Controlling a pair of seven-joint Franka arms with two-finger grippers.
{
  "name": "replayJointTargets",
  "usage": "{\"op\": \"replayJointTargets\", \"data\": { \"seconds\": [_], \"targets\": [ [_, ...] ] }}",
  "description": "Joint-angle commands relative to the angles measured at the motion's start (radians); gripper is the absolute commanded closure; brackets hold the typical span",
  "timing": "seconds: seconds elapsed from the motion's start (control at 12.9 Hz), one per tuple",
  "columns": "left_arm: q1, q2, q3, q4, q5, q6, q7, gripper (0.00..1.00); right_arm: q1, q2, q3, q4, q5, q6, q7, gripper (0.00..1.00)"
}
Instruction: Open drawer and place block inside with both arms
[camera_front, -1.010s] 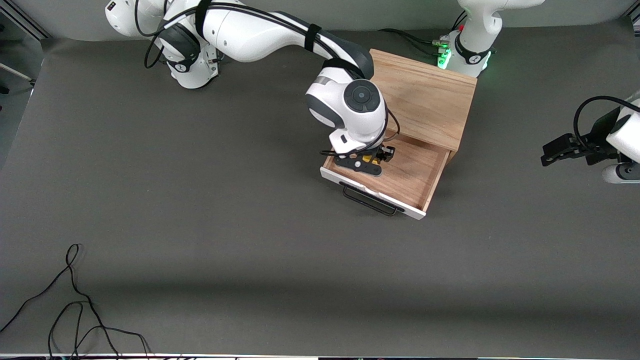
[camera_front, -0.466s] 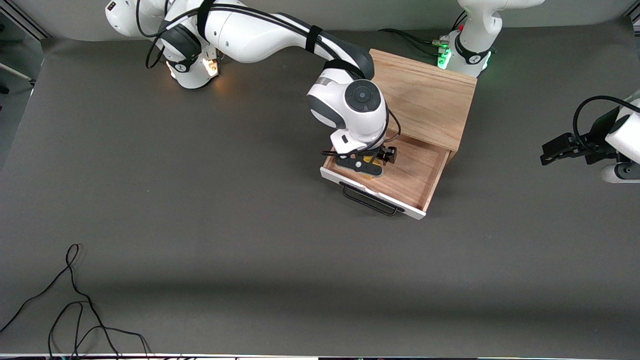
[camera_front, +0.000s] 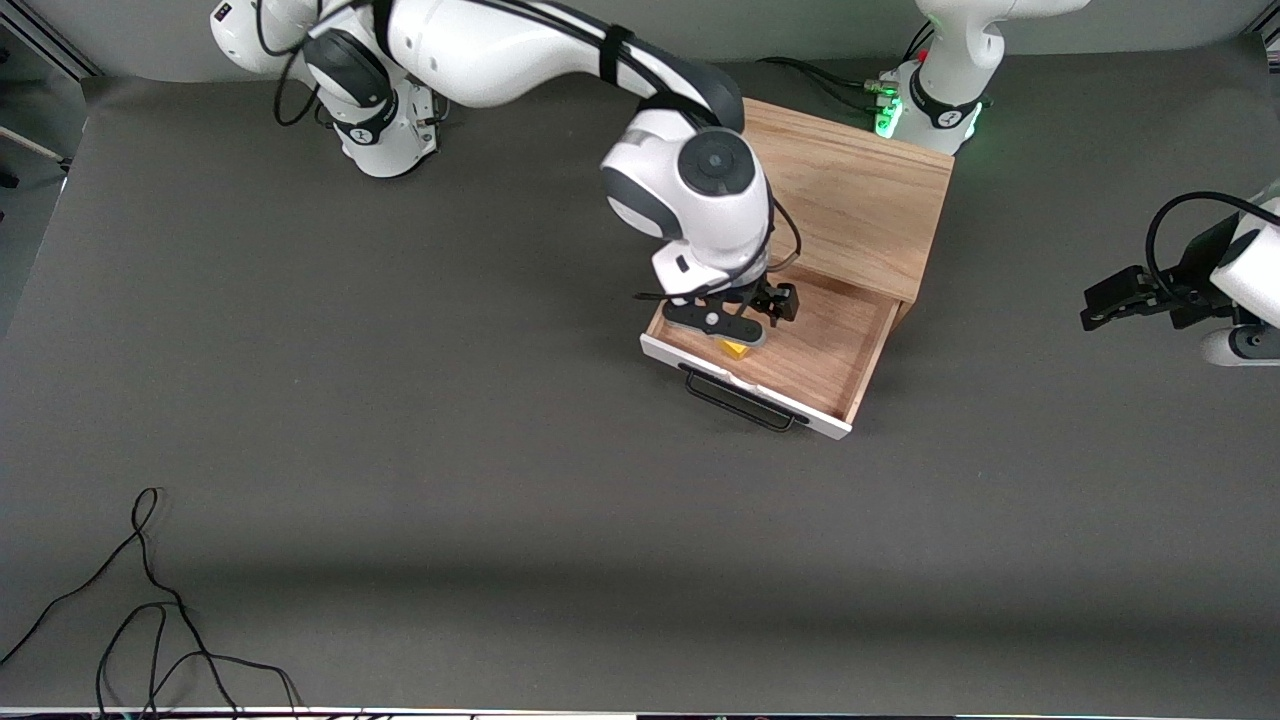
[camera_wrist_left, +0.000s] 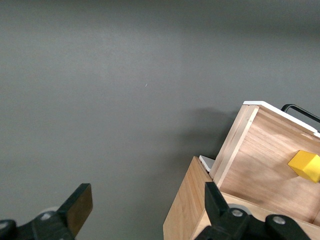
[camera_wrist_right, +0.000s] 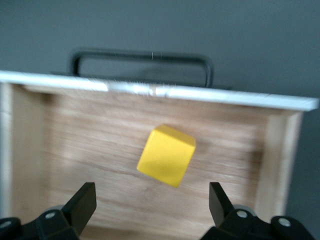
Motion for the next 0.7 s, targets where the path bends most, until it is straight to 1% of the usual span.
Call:
{"op": "replayJointTargets", "data": {
  "seconds": [0.0, 0.08, 0.16, 0.23, 0.47, 0.62],
  "targets": [
    [-0.015, -0.017, 0.013, -0.013, 0.009, -0.010, 0.016, 0.00, -0.078, -0.131, 0.009, -0.034, -0.018, -0.078, 0.001, 0.00],
    [-0.015, -0.017, 0.013, -0.013, 0.008, -0.010, 0.016, 0.00, -0.117, -0.171, 0.011, -0.040, -0.016, -0.121, -0.037, 0.00],
    [-0.013, -0.017, 0.013, -0.013, 0.008, -0.010, 0.016, 0.00, -0.160, -0.226, 0.011, -0.070, -0.006, -0.145, -0.109, 0.00],
    [-0.015, -0.017, 0.013, -0.013, 0.008, -0.010, 0.016, 0.00, -0.202, -0.290, 0.011, -0.125, 0.002, -0.145, -0.175, 0.00],
    [-0.013, -0.016, 0.013, -0.013, 0.008, -0.010, 0.016, 0.00, -0.324, -0.473, -0.003, -0.303, 0.062, -0.145, -0.356, 0.00],
    [-0.013, -0.016, 0.013, -0.013, 0.009, -0.010, 0.016, 0.00, -0.433, -0.584, -0.003, -0.415, 0.108, -0.145, -0.441, 0.00]
  ]
}}
